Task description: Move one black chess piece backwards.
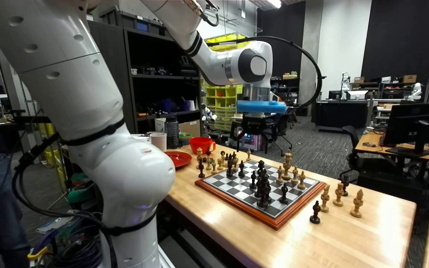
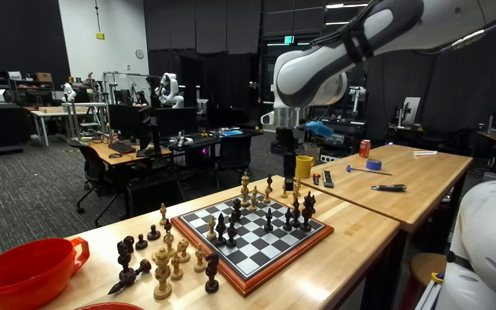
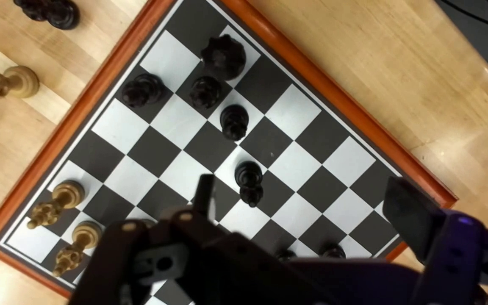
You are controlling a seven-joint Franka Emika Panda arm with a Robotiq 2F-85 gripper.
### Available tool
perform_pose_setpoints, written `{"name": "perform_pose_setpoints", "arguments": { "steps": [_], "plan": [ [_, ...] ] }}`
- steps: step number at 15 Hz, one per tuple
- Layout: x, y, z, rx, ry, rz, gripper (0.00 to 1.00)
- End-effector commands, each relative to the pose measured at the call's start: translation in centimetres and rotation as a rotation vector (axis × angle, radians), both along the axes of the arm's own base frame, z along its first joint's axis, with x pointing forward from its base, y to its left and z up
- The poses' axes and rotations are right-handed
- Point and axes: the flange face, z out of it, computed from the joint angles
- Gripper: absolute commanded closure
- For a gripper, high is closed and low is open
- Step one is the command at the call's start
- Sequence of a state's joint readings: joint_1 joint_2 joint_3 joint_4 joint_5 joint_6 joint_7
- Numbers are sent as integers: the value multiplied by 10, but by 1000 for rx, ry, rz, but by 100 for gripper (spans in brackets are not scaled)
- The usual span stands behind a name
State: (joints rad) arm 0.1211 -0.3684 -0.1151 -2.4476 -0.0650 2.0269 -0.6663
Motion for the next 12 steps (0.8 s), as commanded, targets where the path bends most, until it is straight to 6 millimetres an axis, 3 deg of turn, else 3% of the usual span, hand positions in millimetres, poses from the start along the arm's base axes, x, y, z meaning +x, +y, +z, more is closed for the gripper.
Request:
{"name": "perform_pose_setpoints", "arguments": {
  "steps": [1,12],
  "plan": [
    [12,-6,-10,5,0,23,0],
    [22,-14,-58,12,61,1,0]
  ]
}}
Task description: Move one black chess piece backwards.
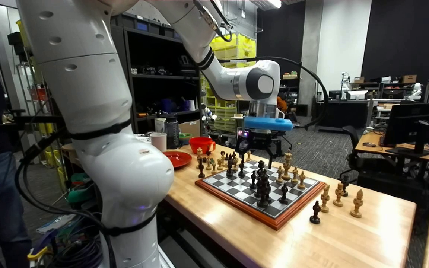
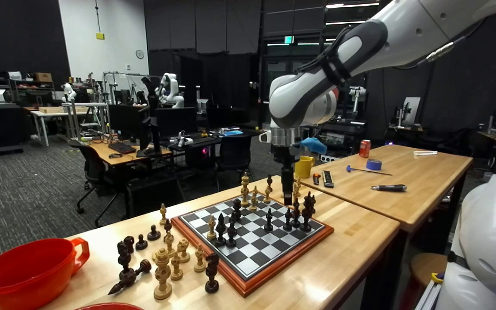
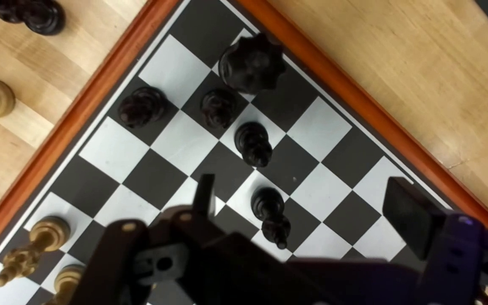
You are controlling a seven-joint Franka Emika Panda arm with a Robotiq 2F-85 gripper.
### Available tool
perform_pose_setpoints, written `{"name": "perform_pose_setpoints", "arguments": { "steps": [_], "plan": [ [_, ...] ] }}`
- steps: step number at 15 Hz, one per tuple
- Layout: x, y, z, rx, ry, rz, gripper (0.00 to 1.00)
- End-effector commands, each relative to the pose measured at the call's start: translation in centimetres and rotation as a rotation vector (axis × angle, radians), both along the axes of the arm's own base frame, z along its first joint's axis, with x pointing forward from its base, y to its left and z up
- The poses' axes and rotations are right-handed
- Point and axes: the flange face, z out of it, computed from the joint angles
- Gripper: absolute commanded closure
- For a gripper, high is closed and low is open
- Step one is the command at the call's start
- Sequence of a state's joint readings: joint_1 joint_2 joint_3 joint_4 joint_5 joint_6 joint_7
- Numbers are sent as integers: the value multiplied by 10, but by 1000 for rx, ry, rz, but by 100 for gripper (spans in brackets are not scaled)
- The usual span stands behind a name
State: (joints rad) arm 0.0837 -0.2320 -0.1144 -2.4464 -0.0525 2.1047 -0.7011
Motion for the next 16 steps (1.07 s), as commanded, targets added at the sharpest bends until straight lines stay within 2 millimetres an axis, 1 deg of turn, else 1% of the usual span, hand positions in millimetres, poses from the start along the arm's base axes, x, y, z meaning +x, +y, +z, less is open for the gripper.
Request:
{"name": "perform_pose_setpoints", "arguments": {
  "steps": [1,4,6,8,11,16],
  "plan": [
    [4,-1,-9,11,8,6,0],
    [5,-1,-14,9,16,2,0],
    [6,1,-9,13,18,-12,0],
    [7,9,3,14,-12,-4,0],
    [17,26,20,3,-52,26,0],
    [41,56,34,-1,-91,79,0]
  ]
}}
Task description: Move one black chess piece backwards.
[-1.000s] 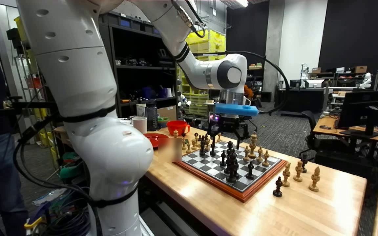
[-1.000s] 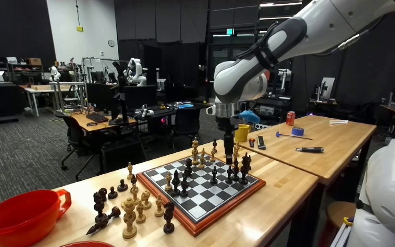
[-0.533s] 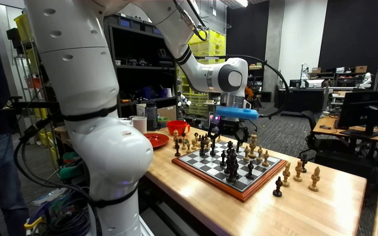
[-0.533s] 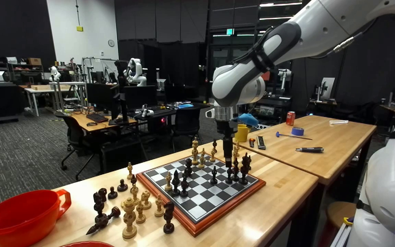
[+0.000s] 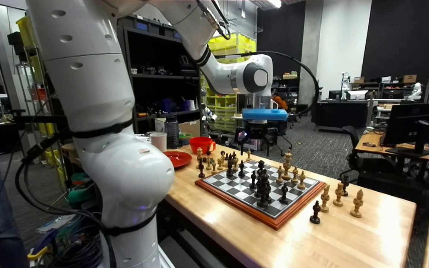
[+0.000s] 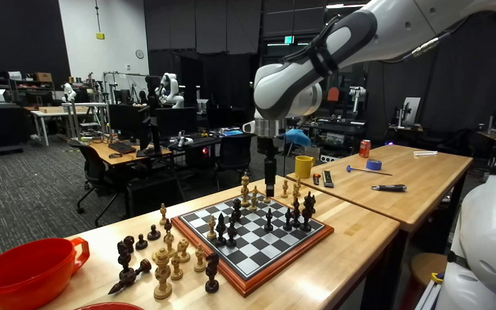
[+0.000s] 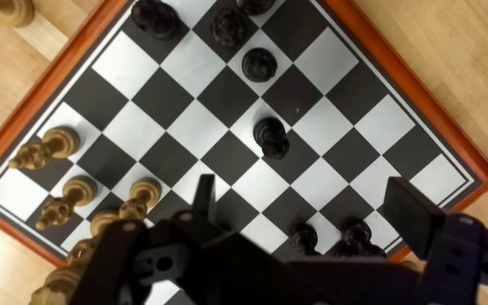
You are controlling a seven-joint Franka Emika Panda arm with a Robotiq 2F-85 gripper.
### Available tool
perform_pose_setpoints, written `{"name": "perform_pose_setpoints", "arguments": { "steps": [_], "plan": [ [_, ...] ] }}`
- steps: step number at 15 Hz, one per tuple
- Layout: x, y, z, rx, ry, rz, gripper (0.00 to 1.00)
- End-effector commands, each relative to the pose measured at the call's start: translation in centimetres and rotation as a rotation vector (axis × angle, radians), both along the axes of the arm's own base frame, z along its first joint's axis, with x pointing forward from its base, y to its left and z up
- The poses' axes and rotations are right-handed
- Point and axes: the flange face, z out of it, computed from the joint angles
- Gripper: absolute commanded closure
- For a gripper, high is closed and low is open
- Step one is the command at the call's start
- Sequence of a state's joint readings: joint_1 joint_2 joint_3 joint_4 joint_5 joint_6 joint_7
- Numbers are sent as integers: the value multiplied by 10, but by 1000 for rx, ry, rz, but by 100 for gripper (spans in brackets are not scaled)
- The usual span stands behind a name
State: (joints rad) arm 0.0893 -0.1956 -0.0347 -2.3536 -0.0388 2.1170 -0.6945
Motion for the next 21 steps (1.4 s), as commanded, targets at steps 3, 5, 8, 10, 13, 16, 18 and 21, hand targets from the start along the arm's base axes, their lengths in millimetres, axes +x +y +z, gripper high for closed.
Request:
{"name": "perform_pose_setpoints", "arguments": {
  "steps": [3,5,8,10,13,16,18,21],
  "plan": [
    [29,34,13,11,-37,19,0],
    [39,45,13,15,-45,10,0],
    [56,55,5,25,-48,-23,0],
    [65,57,-3,33,-41,-43,0],
    [78,55,-15,41,-28,-72,0],
    [89,51,-25,46,-17,-89,0],
    [97,47,-30,44,-13,-97,0],
    [108,43,-33,43,-12,-100,0]
  ]
}}
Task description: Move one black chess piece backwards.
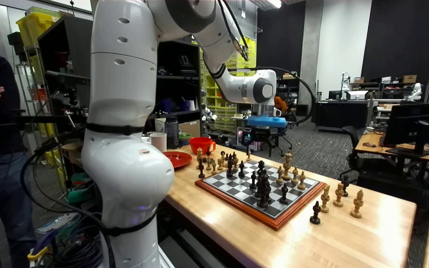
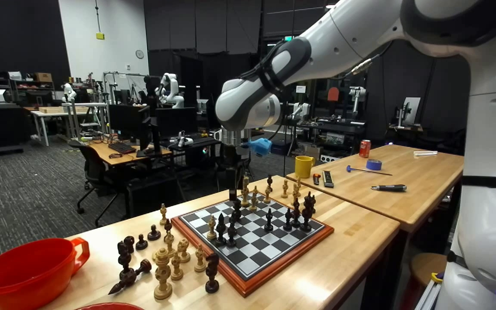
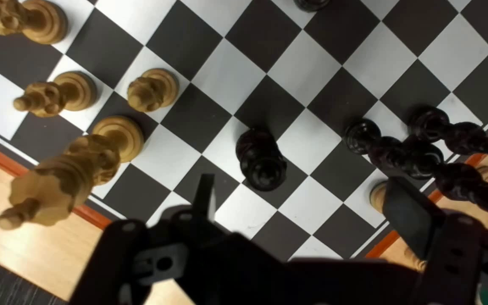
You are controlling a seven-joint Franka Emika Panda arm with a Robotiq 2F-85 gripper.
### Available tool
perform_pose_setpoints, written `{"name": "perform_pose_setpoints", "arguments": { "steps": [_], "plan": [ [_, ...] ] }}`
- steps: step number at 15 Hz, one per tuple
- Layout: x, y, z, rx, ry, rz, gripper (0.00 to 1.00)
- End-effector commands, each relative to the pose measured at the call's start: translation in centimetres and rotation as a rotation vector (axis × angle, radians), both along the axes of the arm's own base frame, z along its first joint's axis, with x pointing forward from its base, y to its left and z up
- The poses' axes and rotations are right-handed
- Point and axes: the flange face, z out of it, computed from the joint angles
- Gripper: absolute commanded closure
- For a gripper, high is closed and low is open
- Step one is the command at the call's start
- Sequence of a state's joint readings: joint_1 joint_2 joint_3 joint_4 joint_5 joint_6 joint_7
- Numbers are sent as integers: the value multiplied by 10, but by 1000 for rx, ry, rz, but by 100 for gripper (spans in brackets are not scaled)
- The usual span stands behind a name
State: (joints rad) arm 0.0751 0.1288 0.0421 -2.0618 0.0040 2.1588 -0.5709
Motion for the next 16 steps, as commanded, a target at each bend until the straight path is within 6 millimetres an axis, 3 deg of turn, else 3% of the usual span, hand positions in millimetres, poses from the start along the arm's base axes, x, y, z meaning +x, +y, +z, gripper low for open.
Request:
{"name": "perform_pose_setpoints", "arguments": {
  "steps": [1,8,16],
  "plan": [
    [16,0,0,13,-5,-16,0],
    [31,-10,-15,14,14,-35,0],
    [28,-12,-26,15,45,-47,0]
  ]
}}
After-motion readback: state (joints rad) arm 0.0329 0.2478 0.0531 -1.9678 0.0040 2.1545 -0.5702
